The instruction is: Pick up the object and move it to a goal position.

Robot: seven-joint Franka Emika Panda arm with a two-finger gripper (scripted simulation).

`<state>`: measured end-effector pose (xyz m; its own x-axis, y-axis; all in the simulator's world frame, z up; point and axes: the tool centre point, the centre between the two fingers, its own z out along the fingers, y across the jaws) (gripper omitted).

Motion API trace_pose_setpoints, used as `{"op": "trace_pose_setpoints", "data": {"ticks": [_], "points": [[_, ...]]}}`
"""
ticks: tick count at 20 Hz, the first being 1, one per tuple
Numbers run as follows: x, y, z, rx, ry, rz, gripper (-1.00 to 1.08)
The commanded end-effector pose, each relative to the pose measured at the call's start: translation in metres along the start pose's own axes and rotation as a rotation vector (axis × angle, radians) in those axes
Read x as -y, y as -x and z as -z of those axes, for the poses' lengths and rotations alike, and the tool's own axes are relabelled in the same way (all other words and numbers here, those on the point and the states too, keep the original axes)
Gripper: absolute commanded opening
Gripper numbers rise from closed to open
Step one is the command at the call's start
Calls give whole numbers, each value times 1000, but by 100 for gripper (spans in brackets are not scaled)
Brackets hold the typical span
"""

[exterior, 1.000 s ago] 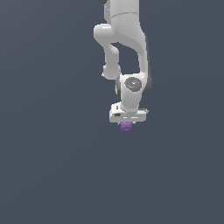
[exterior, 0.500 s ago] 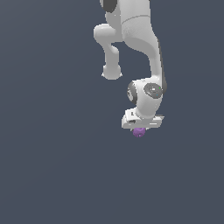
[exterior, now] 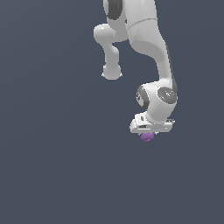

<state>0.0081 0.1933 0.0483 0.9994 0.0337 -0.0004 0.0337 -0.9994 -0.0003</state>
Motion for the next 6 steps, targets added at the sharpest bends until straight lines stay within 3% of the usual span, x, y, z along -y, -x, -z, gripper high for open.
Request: {"op": "trace_pose_setpoints", "data": {"ticks": [1, 6], "points": [[5, -4, 0, 0, 0, -1, -100], [8, -7, 1, 0, 0, -1, -100]]}}
